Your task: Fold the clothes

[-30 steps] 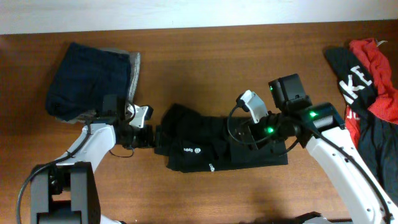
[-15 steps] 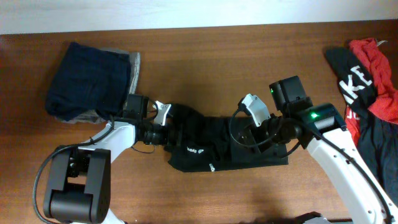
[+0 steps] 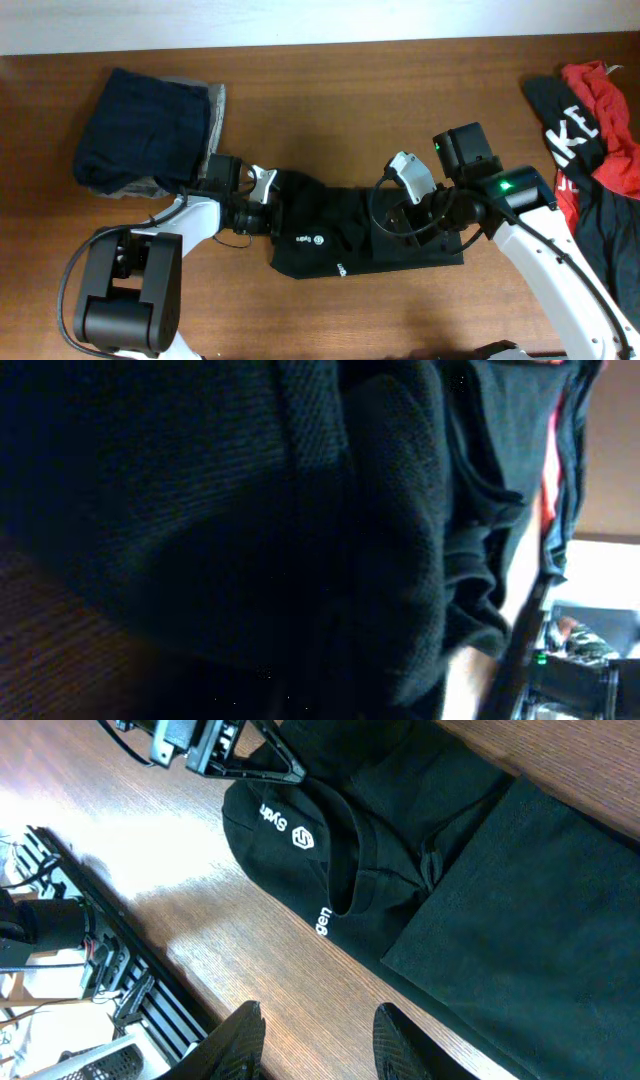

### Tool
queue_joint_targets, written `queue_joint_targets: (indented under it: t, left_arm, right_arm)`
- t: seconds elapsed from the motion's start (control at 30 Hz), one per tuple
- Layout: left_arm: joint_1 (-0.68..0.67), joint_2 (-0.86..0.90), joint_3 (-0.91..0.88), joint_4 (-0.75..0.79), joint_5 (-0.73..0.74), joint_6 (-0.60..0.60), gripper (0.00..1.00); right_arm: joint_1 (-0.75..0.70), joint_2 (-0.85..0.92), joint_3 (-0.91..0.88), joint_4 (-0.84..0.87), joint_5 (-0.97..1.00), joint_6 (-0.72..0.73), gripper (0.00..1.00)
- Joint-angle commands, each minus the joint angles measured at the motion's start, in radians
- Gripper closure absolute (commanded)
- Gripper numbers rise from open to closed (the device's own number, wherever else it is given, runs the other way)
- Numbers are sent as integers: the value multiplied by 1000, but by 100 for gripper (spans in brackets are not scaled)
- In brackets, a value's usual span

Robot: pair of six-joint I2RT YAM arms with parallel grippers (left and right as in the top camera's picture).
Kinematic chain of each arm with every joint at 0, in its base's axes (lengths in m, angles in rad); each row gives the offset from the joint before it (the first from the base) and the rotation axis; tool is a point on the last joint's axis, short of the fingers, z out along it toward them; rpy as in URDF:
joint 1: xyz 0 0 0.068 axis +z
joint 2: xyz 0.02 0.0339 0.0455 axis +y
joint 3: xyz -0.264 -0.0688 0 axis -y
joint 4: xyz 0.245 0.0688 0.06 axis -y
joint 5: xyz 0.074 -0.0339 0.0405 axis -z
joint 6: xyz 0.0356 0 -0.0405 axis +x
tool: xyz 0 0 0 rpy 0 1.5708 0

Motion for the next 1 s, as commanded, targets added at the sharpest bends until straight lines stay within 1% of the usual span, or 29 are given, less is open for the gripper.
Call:
queue_joint_targets:
  t: [0.0,0.1,0.13,0.23,0.3,0.43,0.53,0.6,0.63,0.67,0.7,0.73,0.8,0.87,0.9,0.97]
  left_arm:
    - [43,3,34,-25,128,0,99]
    - [90,-24,97,-150,91,4,99]
    - [104,-34,125,-204,59,10,99]
    - [139,-60,233,-402,-44,79,99]
    - [153,-72,326,-532,-138,114,99]
    - [153,-75,548,-735,-301,137,99]
    - [116,-75,673,-819,-402,137,99]
    - [62,-74,718,-847,-462,136,99]
    - [34,-74,723,-846,-479,132,99]
    - [8,-74,723,-842,-491,132,99]
    - [-30,-69,720,-838,-516,130,99]
    - [-76,-56,717,-837,-561,111,99]
    - [-146,-27,717,-835,-609,89,99]
    - [-203,5,717,-831,-624,74,99]
    - [-228,24,717,-828,-628,65,99]
    - [-296,75,717,-816,-631,51,99]
  right_arm:
    - [-3,-18,13,-6,22,-14,60]
    - [-3,-18,13,-21,70,-14,60]
    - [-3,-18,13,-29,88,-14,60]
    - [-3,-20,13,-46,124,-14,61]
    - [-3,-24,13,-48,130,-14,61]
    - [-3,-36,13,-48,130,-14,62]
    - [-3,-46,13,-44,135,-14,62]
    - [-3,-53,13,-44,143,-13,63]
    - [-4,-57,13,-43,150,-5,69]
    - [-10,-59,13,-41,174,37,72]
    - [-21,-62,13,-37,225,121,73]
    - [-39,-64,13,-38,274,188,73]
    - [-90,-68,13,-38,313,262,72]
    - [-155,-68,13,-38,309,309,72]
    - [-180,-68,13,-38,306,318,72]
    - [-278,-68,13,-43,261,321,71]
